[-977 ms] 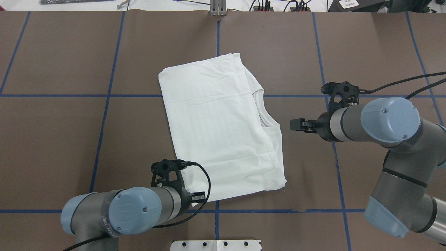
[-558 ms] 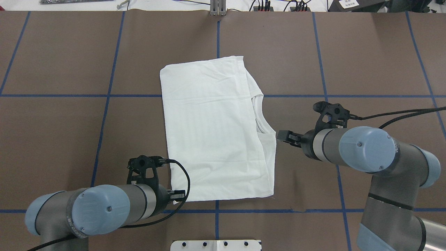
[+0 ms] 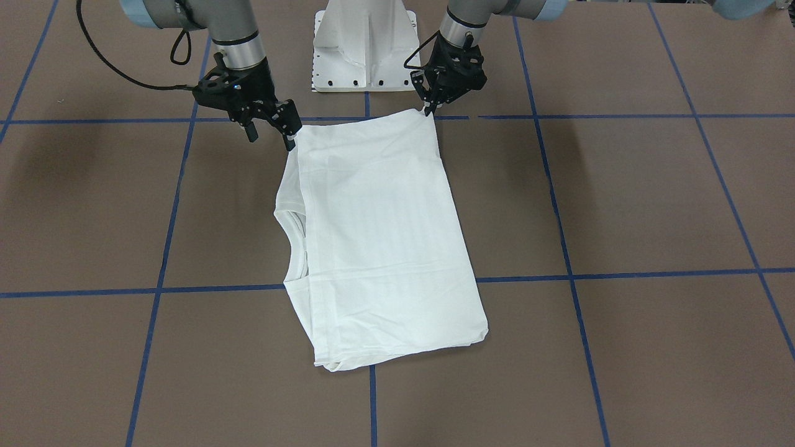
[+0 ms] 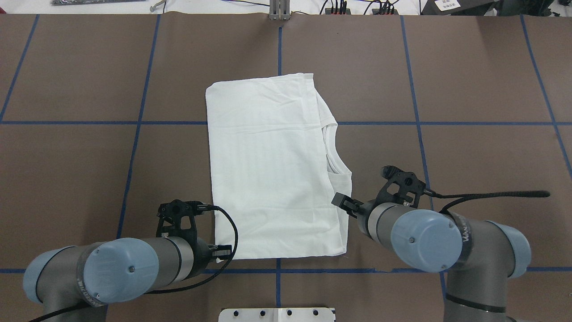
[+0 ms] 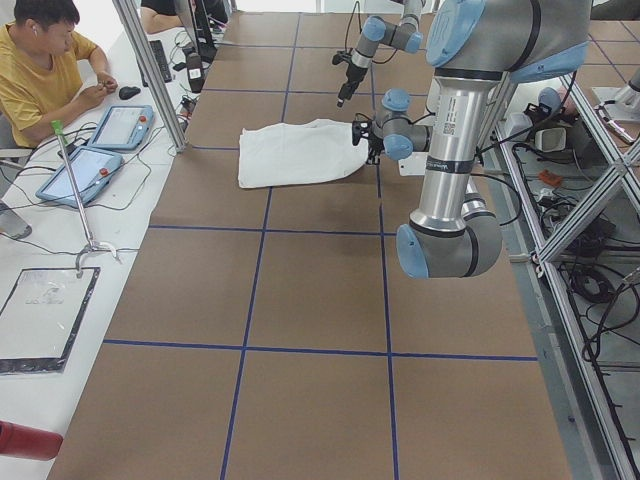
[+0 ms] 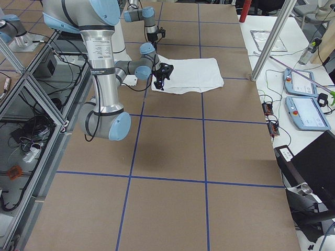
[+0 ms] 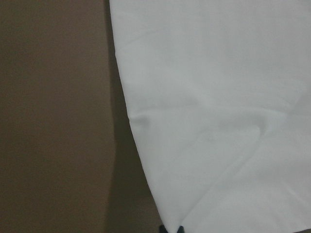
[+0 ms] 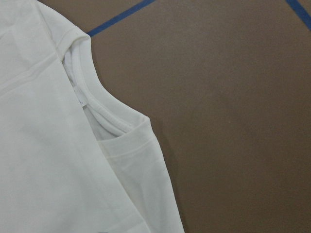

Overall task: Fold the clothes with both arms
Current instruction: 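Lower both grippers to the shirt's near corners and grasp them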

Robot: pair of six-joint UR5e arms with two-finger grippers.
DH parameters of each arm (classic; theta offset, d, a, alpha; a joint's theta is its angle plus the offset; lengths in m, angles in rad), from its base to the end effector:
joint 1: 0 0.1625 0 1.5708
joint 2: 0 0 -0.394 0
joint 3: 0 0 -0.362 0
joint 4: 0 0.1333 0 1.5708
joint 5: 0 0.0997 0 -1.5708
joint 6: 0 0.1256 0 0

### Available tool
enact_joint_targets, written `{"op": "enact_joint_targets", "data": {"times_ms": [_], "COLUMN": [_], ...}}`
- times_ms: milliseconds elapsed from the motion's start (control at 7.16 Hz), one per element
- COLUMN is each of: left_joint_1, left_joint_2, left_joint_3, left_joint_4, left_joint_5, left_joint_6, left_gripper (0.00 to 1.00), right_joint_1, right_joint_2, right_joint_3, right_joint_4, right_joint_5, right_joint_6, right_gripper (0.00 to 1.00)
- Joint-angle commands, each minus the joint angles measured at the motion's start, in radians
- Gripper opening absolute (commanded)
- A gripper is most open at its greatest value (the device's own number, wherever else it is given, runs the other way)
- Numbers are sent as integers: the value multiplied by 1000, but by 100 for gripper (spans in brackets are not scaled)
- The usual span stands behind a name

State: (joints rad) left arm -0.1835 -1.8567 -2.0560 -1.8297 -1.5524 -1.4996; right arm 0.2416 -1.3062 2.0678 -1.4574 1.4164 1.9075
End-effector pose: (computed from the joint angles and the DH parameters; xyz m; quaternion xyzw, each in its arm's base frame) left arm 0.4961 -0.2300 0.2674 0.0705 0.4875 -0.0534 0.8686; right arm -0.4725 -0.2736 0.2960 0.0497 -0.4253 0.2888 0.8563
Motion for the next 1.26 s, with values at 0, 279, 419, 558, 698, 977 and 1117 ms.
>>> {"op": "enact_joint_targets", "data": {"times_ms": [0,279,419,558,698,977,1117], "left_joint_1": [4,12,13,13,13,13,13], "left_joint_2": [-1,-6,-7,-6,-6,-7,-6], "left_joint_3": [0,0,0,0,0,-1,0], "left_joint_4": [0,0,0,-2,-2,-2,-2], "left_joint_5": [0,0,0,0,0,2,2], "left_joint_6": [-2,-8,-8,-8,-8,-10,-10], "left_gripper": [0,0,0,0,0,0,0], "right_joint_1": [-64,-73,-88,-103,-111,-116,-117], "right_joint_2": [74,71,68,71,73,88,111], "right_joint_3": [-40,-86,-95,-100,-110,-135,-155], "right_joint_4": [-89,-95,-103,-104,-104,-104,-104], "right_joint_5": [-45,-45,-46,-48,-62,-73,-88], "right_joint_6": [150,171,185,205,217,231,240], "right_gripper": [88,86,86,87,87,84,77]}}
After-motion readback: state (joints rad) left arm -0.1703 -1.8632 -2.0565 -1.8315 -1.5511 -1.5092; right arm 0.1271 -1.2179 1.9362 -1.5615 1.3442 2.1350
